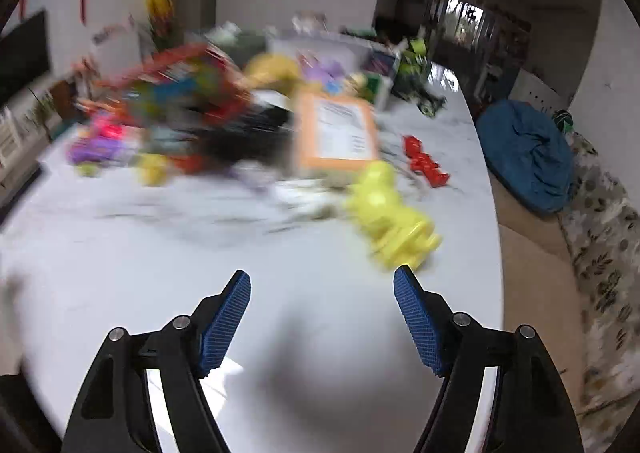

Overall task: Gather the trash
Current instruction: 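Grasp the teal toy with the left gripper, then drop both items into the box, then grasp the black bag with the left gripper while the right grasps the yellow toy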

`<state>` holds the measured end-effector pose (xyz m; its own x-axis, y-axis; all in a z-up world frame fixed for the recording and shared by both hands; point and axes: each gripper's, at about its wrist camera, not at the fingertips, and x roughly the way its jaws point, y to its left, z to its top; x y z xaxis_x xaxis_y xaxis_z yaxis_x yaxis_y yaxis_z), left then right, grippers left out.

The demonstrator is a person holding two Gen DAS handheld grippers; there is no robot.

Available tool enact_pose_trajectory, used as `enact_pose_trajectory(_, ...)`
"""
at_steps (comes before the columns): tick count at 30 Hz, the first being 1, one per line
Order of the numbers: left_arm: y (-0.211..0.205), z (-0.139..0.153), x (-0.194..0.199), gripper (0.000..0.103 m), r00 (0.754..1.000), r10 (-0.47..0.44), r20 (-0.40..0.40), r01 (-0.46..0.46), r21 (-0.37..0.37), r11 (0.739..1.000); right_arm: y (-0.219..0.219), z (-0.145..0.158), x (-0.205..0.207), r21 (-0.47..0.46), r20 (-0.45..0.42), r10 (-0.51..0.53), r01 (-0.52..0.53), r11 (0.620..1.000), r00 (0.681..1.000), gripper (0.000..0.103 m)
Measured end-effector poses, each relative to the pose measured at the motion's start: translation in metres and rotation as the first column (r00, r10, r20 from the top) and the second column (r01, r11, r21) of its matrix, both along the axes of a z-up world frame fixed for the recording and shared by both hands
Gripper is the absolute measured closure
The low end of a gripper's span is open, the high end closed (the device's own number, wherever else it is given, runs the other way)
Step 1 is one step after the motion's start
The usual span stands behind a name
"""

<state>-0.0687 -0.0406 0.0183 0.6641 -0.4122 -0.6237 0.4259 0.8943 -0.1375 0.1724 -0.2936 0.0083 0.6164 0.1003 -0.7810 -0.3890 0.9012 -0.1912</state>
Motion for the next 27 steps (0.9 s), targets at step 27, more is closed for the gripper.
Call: enact_pose_trajectory(27, -0.156, -0.03, 0.297, 0.025, 0.992, 0.128, -0.009, -0.116, 0.366, 0.924, -0.03, -0.028, -0.043, 0.357, -0.063, 0.109, -0.08, 0.931, 0.992, 0.06)
